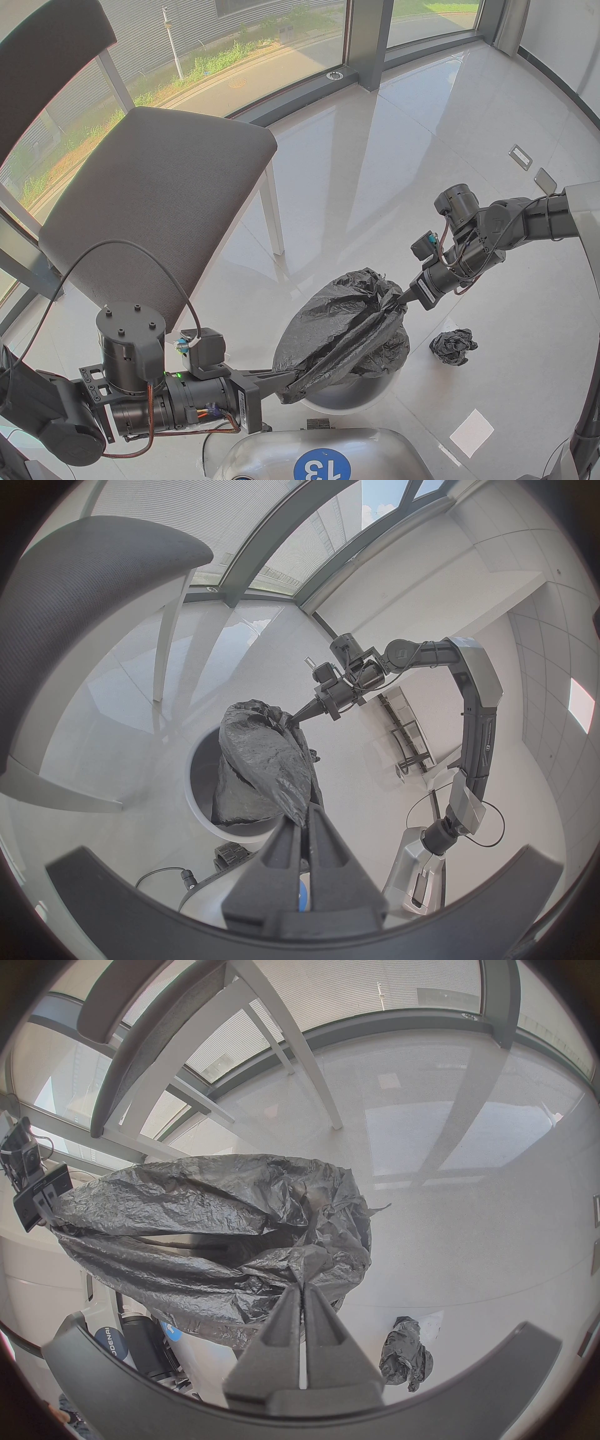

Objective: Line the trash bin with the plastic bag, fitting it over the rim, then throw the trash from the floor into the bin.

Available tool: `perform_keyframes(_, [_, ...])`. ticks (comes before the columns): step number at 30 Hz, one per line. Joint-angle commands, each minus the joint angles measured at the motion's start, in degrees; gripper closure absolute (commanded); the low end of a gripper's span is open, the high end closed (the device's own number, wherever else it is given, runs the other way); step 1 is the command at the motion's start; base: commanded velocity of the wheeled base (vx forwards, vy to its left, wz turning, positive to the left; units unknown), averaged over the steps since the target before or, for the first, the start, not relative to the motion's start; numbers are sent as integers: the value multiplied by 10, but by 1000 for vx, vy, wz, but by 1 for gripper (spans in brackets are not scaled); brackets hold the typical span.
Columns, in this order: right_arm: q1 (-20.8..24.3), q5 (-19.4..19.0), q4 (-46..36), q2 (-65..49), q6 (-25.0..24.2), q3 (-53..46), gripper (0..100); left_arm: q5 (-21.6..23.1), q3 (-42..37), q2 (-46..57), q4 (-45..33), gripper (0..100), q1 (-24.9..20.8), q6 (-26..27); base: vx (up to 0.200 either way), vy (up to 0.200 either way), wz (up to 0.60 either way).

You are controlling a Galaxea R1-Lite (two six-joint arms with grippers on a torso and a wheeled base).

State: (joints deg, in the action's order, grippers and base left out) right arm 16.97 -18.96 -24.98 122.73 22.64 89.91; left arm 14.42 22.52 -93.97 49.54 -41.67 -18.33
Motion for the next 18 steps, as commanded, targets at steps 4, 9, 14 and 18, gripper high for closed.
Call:
perform_keyframes(4, [1, 0, 0, -14, -1, -4, 0, 0, 0, 0, 0, 100, 0, 0, 0, 0, 0])
perform_keyframes(9, [1, 0, 1, -8, -1, 1, 0, 0, 2, 1, 1, 100, 0, 1, 0, 0, 0])
perform_keyframes(14, [1, 0, 1, 5, 1, 10, 0, 0, 2, 2, 12, 100, 0, 0, 0, 0, 0])
perform_keyframes(18, [1, 0, 1, 24, 1, 22, 0, 0, 3, 2, 13, 100, 0, 1, 0, 0, 0])
